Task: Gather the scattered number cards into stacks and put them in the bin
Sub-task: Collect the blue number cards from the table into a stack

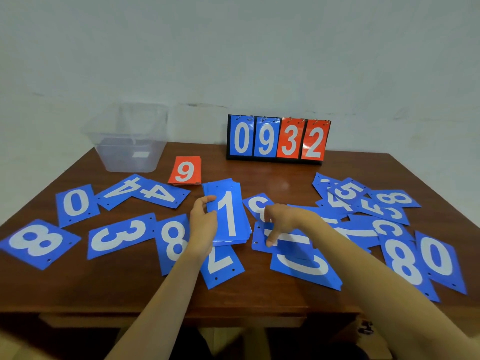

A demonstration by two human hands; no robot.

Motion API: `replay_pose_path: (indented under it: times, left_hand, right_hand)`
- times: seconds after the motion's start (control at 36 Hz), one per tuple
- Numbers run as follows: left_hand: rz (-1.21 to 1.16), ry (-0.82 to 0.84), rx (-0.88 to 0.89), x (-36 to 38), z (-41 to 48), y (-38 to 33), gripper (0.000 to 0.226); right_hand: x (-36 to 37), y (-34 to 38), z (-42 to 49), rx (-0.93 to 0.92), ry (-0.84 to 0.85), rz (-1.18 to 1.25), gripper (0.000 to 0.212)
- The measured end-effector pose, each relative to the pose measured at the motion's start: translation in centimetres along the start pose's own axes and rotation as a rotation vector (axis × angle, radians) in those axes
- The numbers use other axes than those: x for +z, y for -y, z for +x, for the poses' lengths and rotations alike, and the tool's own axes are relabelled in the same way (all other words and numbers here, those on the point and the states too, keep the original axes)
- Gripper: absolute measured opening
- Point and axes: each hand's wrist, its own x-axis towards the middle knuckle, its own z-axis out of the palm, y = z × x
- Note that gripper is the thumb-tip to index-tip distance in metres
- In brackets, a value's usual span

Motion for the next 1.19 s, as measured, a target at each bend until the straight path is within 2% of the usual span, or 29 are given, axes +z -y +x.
replay_pose_path:
  times: [0.06,0.14,0.25,0.33,0.39,0.5,0.58,0.67,0.78,0.89,1.0,1.08,1.19]
  left_hand:
    - [0.008,-0.006,0.003,0.1,-0.5,-0.1,0.033]
    - [0.013,-0.013,0.022,-0.1,-1.0,-0.5,0.034]
    - [0.022,-0.030,0.032,-0.6,-1.4,-1.0,0.032]
    - [0.032,-0.048,0.050,-0.7,-1.8,-1.3,0.032]
    - [0.024,-0.049,0.061,-0.7,-2.1,-1.6,0.032]
    - [-0.027,-0.002,0.064,-0.1,-2.8,-1.9,0.030]
    - [-0.061,0.010,0.043,0.5,-3.4,-2.3,0.030]
    - [-0.114,0.024,0.019,0.9,-3.8,-2.6,0.026]
    - [-0.119,0.023,0.054,0.5,-4.2,-2.8,0.016]
    - [-0.112,0.044,0.109,-0.3,-4.4,-2.4,0.022]
    - [-0.085,-0.014,0.110,-1.6,-4.2,-2.3,0.019]
    - [-0.069,-0.096,0.115,-3.6,-3.5,-2.1,0.021]
    - [-0.054,-0.189,0.098,-6.6,-2.7,-1.8,0.023]
  right_hand:
    - [0.2,-0.1,-0.2,0.001,-0.051,-0.001,0.064]
    - [0.0,-0.2,-0.8,-0.027,-0.223,0.043,0.042]
    - [-1.7,-0.4,-2.3,-0.089,-0.518,0.394,0.018]
    - [-2.9,0.1,-3.6,-0.113,-0.749,0.570,0.017]
    - [-3.3,0.9,-4.4,-0.139,-0.816,0.737,0.016]
    - [-2.7,2.2,-4.8,-0.140,-0.731,1.028,0.023]
    - [-1.5,3.2,-4.2,-0.123,-0.699,1.011,0.028]
    - [-0.4,3.8,-3.8,-0.105,-0.746,0.967,0.024]
    - [0.4,4.6,-3.7,-0.118,-0.791,0.913,0.031]
    - [0.5,5.7,-3.6,-0.142,-0.787,0.876,0.034]
    - [0.5,6.8,-3.3,-0.122,-0.797,0.794,0.039]
    - [1.2,7.7,-2.6,-0.090,-0.676,0.722,0.038]
    - [2.8,8.6,-1.4,-0.098,-0.405,0.427,0.049]
